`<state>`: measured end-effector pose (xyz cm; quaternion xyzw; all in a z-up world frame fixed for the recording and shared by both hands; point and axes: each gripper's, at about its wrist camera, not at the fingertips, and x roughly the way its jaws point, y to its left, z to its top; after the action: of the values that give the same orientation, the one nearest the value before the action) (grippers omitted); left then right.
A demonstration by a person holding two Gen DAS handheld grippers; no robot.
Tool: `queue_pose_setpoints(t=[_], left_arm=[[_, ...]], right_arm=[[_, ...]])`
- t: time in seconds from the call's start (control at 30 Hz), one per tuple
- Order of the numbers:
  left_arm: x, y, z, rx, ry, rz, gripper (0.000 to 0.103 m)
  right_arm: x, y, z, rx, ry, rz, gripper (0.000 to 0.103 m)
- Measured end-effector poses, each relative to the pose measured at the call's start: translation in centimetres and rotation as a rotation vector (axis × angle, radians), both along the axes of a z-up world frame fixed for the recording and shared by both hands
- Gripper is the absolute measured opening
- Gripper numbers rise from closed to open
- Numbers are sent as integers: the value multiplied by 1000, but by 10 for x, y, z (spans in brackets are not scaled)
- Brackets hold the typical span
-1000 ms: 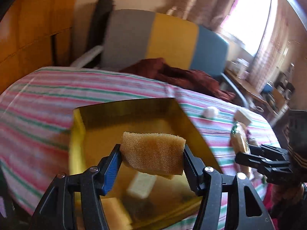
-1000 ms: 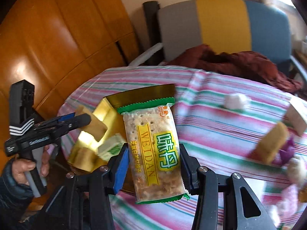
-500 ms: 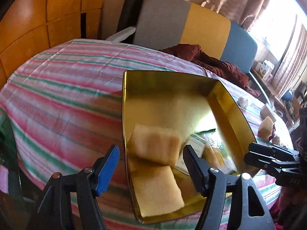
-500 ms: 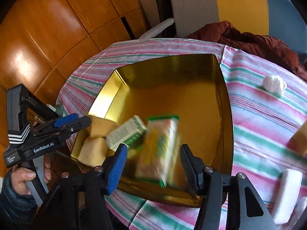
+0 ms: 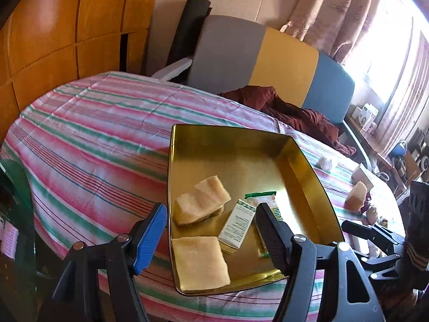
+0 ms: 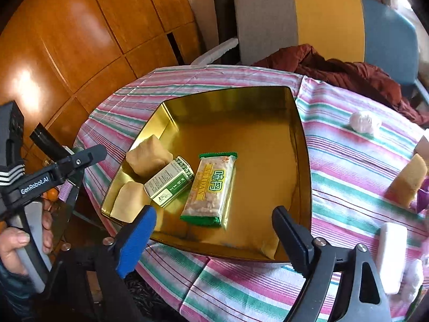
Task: Organize objects
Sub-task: 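Carry the sponge and WEIDAN packet to the gold tray and release both, then withdraw both tools from the tray toward the remaining items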
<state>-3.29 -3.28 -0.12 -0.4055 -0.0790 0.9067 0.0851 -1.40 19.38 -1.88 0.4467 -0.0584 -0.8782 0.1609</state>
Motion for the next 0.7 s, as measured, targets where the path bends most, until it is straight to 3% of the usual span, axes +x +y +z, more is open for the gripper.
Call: queue_pose_setpoints(t=[0.17, 0.37, 0.7], left_arm=[[11, 21, 8, -48, 32, -44, 70], [17, 38, 7, -52, 24, -97, 70], [26, 67, 2, -80, 9, -174, 70]], right_arm=[[6, -3, 4, 23, 31, -8, 95], [13, 1, 7, 43, 56, -35, 101], [18, 27, 8, 38, 63, -109, 103]])
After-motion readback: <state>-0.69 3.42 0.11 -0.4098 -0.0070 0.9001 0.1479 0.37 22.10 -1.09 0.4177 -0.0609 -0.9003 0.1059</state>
